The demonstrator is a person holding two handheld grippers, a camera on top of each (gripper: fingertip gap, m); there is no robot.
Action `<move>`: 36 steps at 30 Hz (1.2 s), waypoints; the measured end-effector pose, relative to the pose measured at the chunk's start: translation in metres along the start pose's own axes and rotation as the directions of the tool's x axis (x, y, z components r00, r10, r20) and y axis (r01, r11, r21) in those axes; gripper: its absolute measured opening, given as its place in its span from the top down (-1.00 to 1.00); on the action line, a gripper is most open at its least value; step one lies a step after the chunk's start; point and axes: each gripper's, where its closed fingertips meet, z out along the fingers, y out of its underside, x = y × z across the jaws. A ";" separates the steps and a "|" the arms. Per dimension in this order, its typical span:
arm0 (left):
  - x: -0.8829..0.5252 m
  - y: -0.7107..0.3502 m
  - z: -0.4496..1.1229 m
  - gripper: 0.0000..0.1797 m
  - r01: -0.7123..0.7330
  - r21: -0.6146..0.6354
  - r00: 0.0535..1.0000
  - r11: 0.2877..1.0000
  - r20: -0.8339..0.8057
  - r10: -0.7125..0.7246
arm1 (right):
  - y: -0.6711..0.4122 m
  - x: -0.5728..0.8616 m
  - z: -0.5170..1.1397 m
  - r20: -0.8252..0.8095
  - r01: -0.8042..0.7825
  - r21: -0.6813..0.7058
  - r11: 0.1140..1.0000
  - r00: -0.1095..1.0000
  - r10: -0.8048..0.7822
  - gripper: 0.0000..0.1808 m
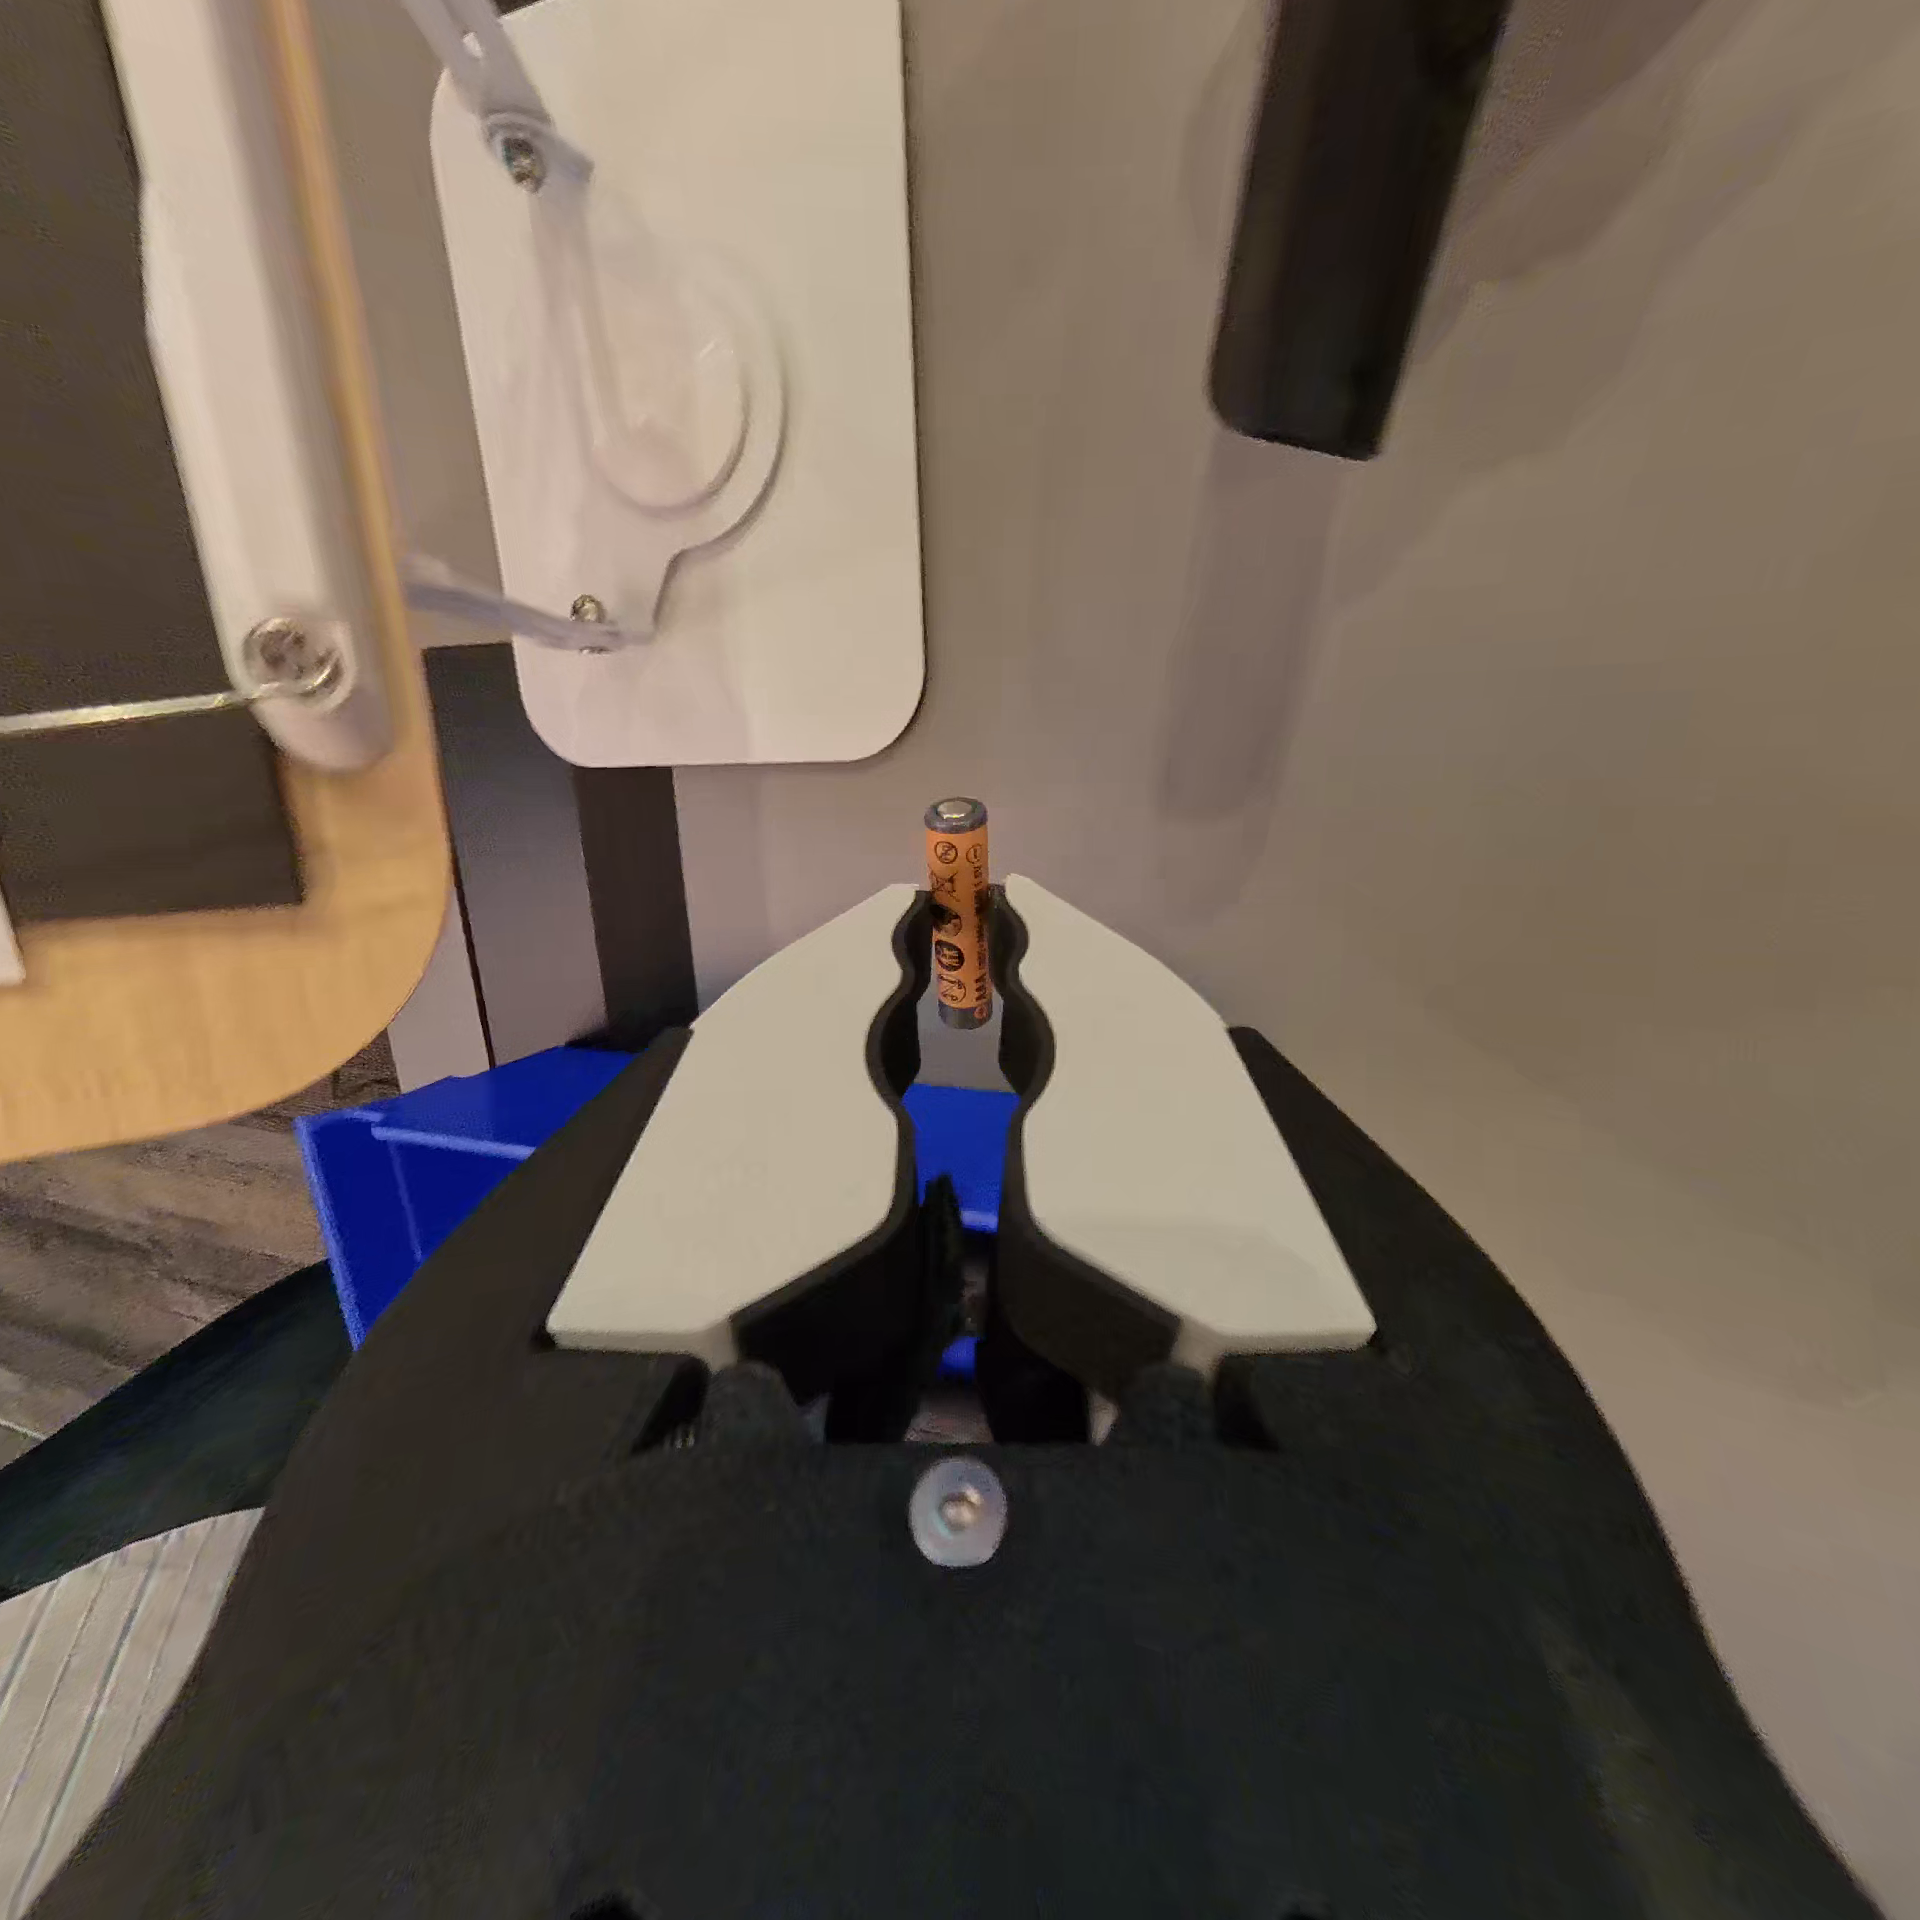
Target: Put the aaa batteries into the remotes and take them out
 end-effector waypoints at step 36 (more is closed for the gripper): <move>0.111 -0.089 0.054 0.88 -0.084 0.104 0.990 0.991 -0.103 0.095 | -0.015 0.016 -0.016 -0.061 0.025 0.050 0.998 0.998 -0.022 0.73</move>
